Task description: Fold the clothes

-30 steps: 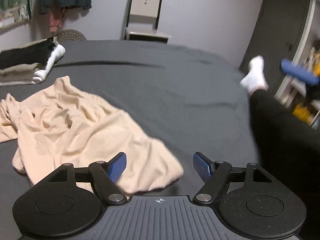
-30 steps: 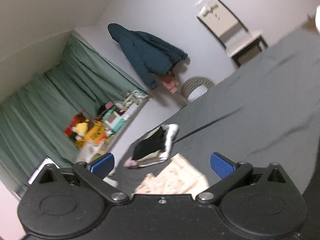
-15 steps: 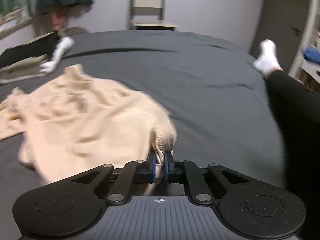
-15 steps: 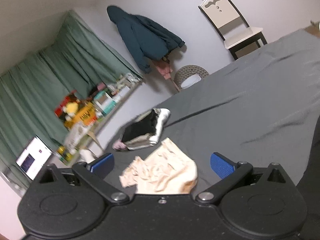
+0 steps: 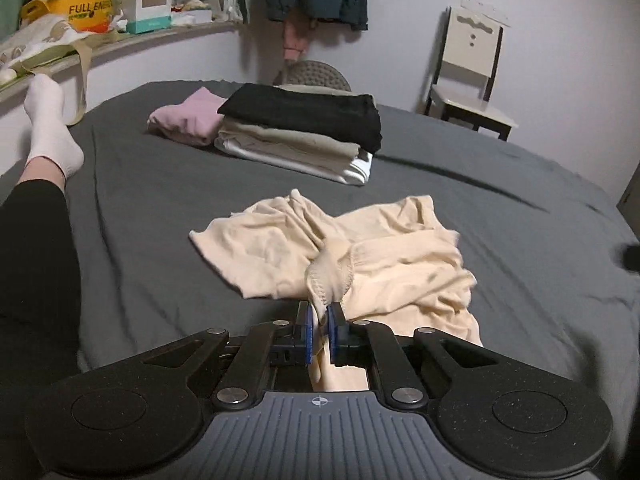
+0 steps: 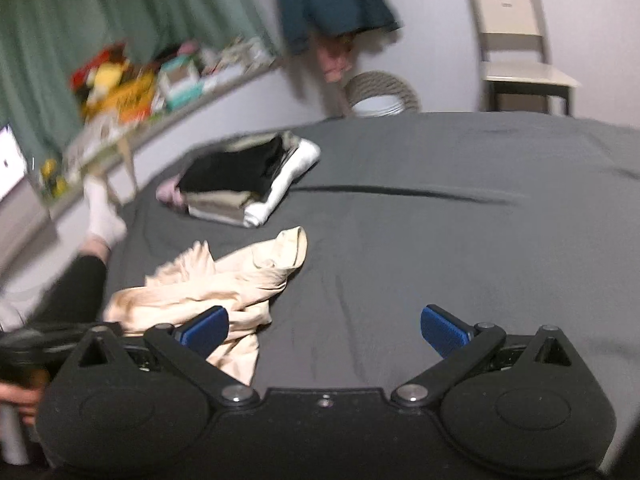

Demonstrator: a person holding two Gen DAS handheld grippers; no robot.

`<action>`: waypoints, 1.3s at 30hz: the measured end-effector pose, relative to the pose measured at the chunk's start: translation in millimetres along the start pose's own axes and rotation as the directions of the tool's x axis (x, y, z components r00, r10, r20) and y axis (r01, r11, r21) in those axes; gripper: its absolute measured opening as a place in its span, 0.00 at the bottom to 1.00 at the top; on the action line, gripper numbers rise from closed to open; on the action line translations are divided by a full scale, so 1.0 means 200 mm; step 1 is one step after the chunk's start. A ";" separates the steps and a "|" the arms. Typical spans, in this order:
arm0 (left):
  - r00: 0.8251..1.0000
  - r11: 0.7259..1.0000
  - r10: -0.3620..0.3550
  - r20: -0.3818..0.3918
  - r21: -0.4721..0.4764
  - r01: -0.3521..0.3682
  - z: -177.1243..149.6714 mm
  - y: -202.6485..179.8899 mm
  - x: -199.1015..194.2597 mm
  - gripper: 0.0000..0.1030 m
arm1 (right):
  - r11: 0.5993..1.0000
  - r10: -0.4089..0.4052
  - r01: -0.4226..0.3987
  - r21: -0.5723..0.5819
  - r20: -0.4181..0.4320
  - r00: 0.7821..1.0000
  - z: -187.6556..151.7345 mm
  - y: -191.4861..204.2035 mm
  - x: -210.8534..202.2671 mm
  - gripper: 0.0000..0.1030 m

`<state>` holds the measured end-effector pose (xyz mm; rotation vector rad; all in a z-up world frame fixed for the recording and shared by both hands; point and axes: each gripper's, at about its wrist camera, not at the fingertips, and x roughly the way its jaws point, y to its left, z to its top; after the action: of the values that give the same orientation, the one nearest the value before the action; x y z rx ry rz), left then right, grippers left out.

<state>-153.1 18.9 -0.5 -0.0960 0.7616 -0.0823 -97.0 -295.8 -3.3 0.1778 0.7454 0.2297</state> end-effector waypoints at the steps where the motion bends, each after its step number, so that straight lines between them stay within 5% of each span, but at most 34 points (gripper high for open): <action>1: 1.000 1.000 -0.006 -0.005 -0.002 0.006 -0.01 0.00 -0.01 0.07 | 0.999 -0.024 0.024 -0.032 -0.015 1.000 0.03 0.02 0.09 1.00; 6: 1.000 0.999 -0.011 -0.020 -0.047 0.010 -0.05 0.05 -0.03 0.07 | 0.983 -0.114 0.109 -0.149 -0.028 0.993 0.18 0.03 0.47 0.94; 10: 0.999 0.999 -0.012 -0.034 -0.039 0.011 -0.07 0.07 -0.01 0.07 | 0.980 -0.029 0.021 -0.197 -0.040 0.999 0.24 0.02 0.67 0.87; 15: 0.999 0.998 -0.008 -0.048 -0.063 0.005 -0.07 0.12 0.00 0.07 | 0.936 -0.025 0.007 -0.353 -0.046 0.999 0.26 0.08 0.82 0.76; 26: 0.997 0.995 -0.026 -0.069 -0.102 0.018 -0.08 0.19 0.02 0.07 | 0.861 0.098 -0.140 -0.489 -0.110 0.989 0.28 0.20 0.96 0.63; 31: 0.997 0.994 -0.031 -0.067 -0.108 0.024 -0.08 0.19 0.01 0.07 | 0.863 0.132 -0.150 -0.483 -0.071 0.989 0.27 0.26 0.98 0.42; 34: 0.998 0.994 -0.029 -0.052 -0.111 0.023 -0.08 0.19 -0.01 0.07 | 0.874 0.133 -0.154 -0.461 -0.079 0.988 0.26 0.30 0.98 0.07; 39: 1.000 0.994 -0.019 -0.001 -0.110 0.019 -0.04 0.20 -0.06 0.07 | 0.941 0.131 -0.121 -0.317 0.009 0.991 0.30 0.25 0.82 0.03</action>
<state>-166.4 59.0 -3.4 -0.2077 0.7671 -0.0588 53.8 -208.2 -54.2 -0.0762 0.6580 0.4643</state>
